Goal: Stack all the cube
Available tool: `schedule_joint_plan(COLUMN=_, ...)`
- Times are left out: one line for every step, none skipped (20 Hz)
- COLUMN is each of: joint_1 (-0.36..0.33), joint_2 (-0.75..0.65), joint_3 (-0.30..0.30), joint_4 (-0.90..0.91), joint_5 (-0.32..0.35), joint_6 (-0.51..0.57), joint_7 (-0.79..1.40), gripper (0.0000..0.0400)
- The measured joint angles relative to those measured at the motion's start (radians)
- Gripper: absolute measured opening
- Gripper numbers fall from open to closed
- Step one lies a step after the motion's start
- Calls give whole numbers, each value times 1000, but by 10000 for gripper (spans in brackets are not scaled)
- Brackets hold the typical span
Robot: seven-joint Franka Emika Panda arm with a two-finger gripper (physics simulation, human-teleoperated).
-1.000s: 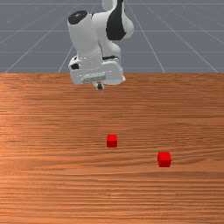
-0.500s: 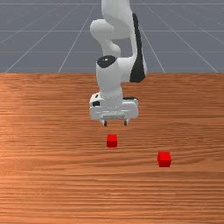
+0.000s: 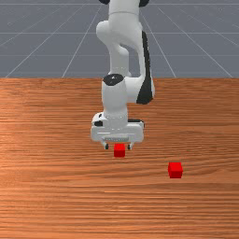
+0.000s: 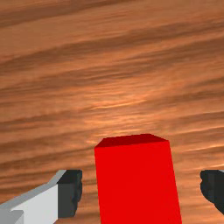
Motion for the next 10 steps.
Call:
schedule_joint_plan(joint_1=0, joint_2=12, joint_3=1, joint_4=13, joint_5=-1, joint_6=-3, joint_7=1, gripper=400)
schedule_joint_plan(joint_1=0, joint_2=21, joint_3=2, joint_4=25, joint_5=-2, joint_6=-5, joint_7=0, gripper=400)
schedule_joint_plan(joint_1=1, joint_2=29, joint_3=1, joint_4=37, joint_5=-5, joint_6=-13, joint_7=0, gripper=400)
schedule_joint_plan(joint_1=3, joint_2=36, joint_3=-2, joint_4=44, joint_5=-11, joint_6=-23, joint_7=-2, gripper=400)
schedule_joint_plan(joint_1=3, joint_2=41, joint_3=-3, joint_4=46, joint_5=-14, joint_6=-29, joint_7=-3, gripper=244)
schedule_joint_plan(joint_1=4, joint_2=41, joint_3=-3, joint_4=47, joint_5=-15, joint_6=-29, joint_7=-3, gripper=197)
schedule_joint_plan(joint_1=5, joint_2=36, joint_3=-4, joint_4=43, joint_5=-16, joint_6=-31, joint_7=-2, gripper=197)
schedule_joint_plan(joint_1=6, joint_2=11, joint_3=-5, joint_4=34, joint_5=-15, joint_6=-43, joint_7=0, gripper=197)
schedule_joint_plan(joint_1=7, joint_2=-28, joint_3=-6, joint_4=36, joint_5=-14, joint_6=-91, joint_7=9, gripper=197)
schedule_joint_plan(joint_1=12, joint_2=-62, joint_3=-8, joint_4=59, joint_5=-18, joint_6=-192, joint_7=37, gripper=197)
